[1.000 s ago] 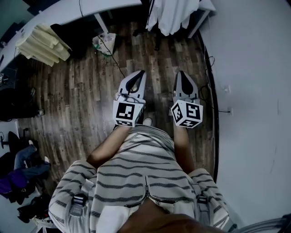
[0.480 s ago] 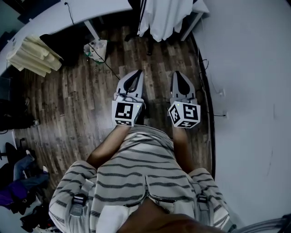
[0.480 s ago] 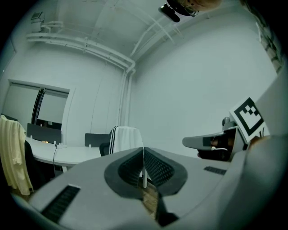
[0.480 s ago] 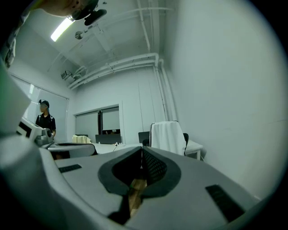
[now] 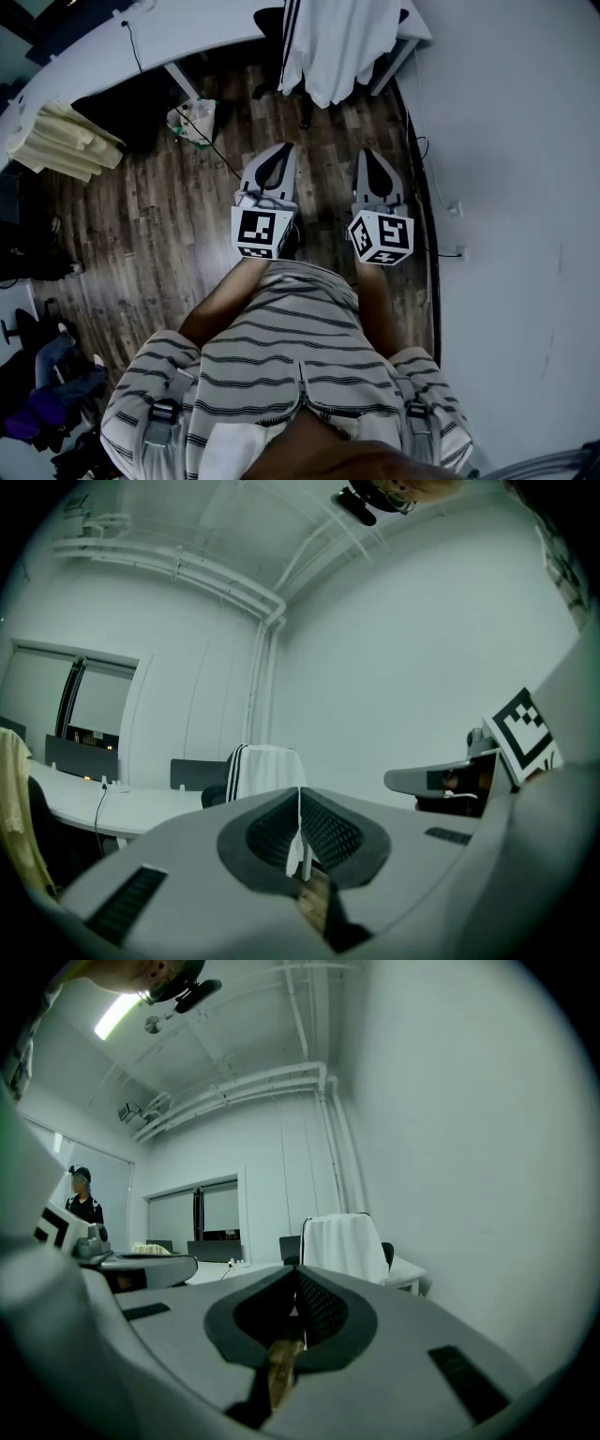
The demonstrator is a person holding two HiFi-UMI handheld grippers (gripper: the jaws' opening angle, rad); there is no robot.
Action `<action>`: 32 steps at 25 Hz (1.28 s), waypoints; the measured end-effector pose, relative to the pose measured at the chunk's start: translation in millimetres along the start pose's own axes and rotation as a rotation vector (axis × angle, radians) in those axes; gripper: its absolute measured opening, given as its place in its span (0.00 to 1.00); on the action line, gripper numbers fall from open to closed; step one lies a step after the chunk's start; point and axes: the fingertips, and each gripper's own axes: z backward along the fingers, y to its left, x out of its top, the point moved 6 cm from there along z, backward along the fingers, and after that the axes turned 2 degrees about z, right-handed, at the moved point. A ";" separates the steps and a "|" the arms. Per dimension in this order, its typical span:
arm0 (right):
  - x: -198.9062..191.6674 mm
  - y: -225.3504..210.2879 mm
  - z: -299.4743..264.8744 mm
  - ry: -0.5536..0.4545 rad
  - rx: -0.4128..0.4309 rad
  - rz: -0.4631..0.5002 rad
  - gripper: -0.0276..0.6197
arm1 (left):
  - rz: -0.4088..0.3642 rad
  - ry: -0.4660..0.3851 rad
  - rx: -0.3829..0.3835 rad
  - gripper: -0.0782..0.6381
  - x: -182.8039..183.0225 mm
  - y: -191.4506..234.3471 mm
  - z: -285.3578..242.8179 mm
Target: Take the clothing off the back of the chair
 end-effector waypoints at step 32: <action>45.2 -73.9 -213.1 0.001 -0.036 -0.005 0.07 | 0.038 0.028 -0.020 0.15 27.4 108.0 -208.1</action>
